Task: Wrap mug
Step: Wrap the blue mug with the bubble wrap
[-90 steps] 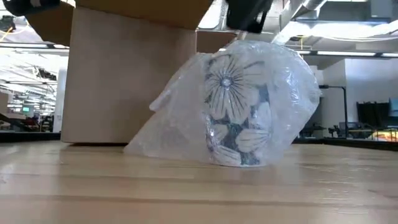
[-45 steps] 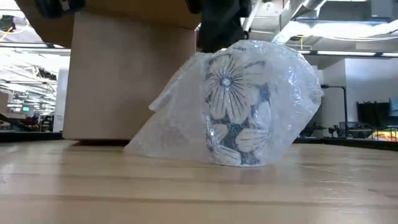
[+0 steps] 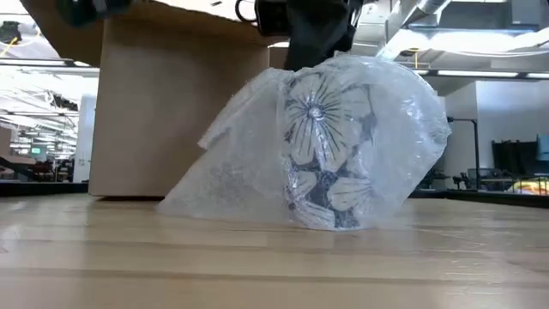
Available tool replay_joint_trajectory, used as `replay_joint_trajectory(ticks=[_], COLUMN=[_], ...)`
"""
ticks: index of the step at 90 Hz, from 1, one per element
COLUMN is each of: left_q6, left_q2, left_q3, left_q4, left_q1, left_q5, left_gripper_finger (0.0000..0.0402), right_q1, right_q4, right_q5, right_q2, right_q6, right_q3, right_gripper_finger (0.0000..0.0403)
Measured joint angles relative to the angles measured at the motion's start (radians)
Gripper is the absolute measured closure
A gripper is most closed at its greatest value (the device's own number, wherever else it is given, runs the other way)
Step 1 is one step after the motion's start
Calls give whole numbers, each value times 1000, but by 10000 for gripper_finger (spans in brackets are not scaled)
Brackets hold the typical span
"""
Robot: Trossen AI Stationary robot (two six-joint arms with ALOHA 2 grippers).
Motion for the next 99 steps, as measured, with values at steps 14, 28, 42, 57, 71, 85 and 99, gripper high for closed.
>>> replay_joint_trajectory(ticks=[14, 28, 42, 57, 71, 85, 99], left_q6=[4, -11, -23, 82, 250, 356, 391], left_q2=[79, 151, 119, 3, -29, 5, 40], left_q3=[0, -1, -1, -1, -1, -1, -1], left_q4=[132, 180, 185, 116, 25, 31, 30], left_q1=[14, 48, 59, 40, 70, 122, 142], left_q5=[0, 1, -7, -129, -147, 13, -9], left_gripper_finger=[402, 402, 402, 402, 388, 317, 225], right_q1=[29, 51, 77, 96, 98, 89, 88], right_q4=[30, 30, 8, 12, 13, 13, 16], right_q5=[7, 19, 40, 46, 46, 47, 47], right_q2=[-4, -32, -38, -38, -38, -37, -37], right_q6=[-6, -12, -52, -120, -194, -270, -340], right_q3=[0, 4, 4, 4, 4, 4, 4], right_gripper_finger=[379, 391, 395, 401, 401, 401, 385])
